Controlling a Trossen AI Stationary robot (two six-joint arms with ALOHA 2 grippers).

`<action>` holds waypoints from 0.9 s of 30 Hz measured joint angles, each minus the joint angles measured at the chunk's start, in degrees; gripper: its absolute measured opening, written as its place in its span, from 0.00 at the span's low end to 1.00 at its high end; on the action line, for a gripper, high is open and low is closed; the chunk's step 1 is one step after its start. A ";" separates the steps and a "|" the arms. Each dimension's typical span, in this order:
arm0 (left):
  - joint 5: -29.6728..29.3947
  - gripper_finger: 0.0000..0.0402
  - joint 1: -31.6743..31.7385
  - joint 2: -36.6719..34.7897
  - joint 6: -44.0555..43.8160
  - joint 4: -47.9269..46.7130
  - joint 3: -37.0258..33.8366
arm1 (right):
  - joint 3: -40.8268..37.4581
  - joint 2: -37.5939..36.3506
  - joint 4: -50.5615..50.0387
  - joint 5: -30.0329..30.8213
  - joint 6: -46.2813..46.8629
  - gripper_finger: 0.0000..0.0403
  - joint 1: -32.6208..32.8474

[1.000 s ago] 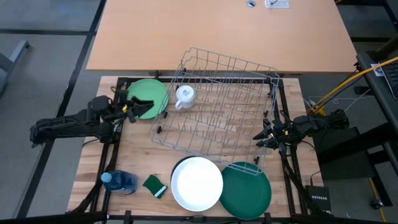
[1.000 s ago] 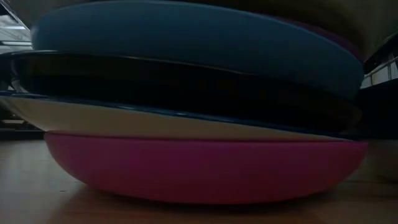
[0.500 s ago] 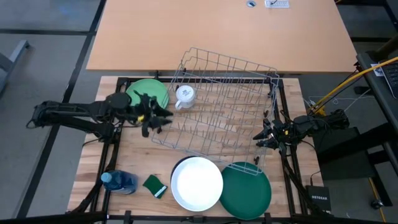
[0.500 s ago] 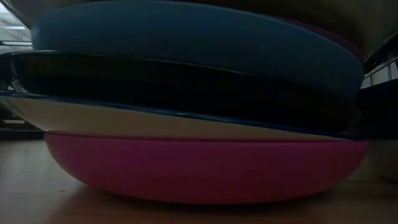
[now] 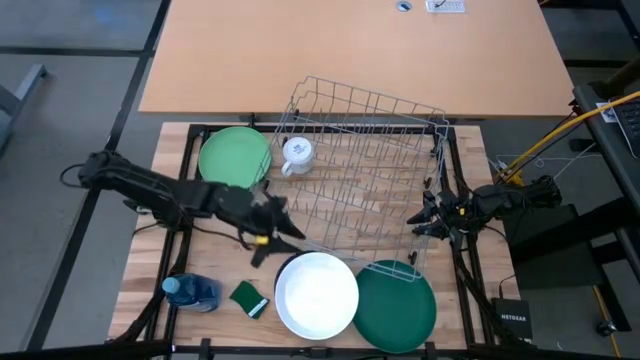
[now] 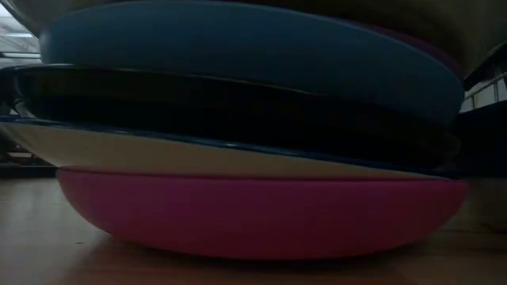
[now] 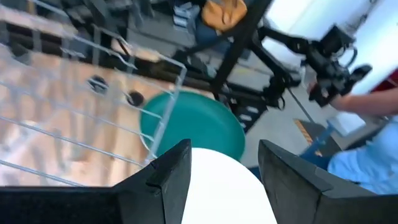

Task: Sort dishes
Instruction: Put the white plate in the dish rack

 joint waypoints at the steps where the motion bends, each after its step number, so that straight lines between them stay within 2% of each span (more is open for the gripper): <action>1: 0.00 0.44 -0.60 1.18 -0.56 0.02 0.22 | 0.00 0.02 0.56 -0.01 0.64 0.40 0.00; 5: -0.49 0.44 -1.89 5.99 -6.50 0.68 0.28 | 0.00 0.15 2.36 -0.68 1.15 0.40 0.02; 7: 0.00 0.44 -1.86 7.83 -12.38 1.30 0.28 | 0.00 0.15 2.36 -1.54 1.18 0.40 0.02; 13: 5.83 0.44 -2.20 10.12 -24.89 0.52 0.28 | 0.00 0.15 2.36 -3.63 1.18 0.40 0.02; 20: 5.92 0.44 -5.11 10.01 -28.08 -0.15 0.28 | 0.00 0.16 2.29 -5.40 2.56 0.40 0.02; 27: 6.03 0.44 -7.23 9.99 -35.58 -9.57 0.28 | 0.02 0.17 1.83 -6.55 2.68 0.40 0.02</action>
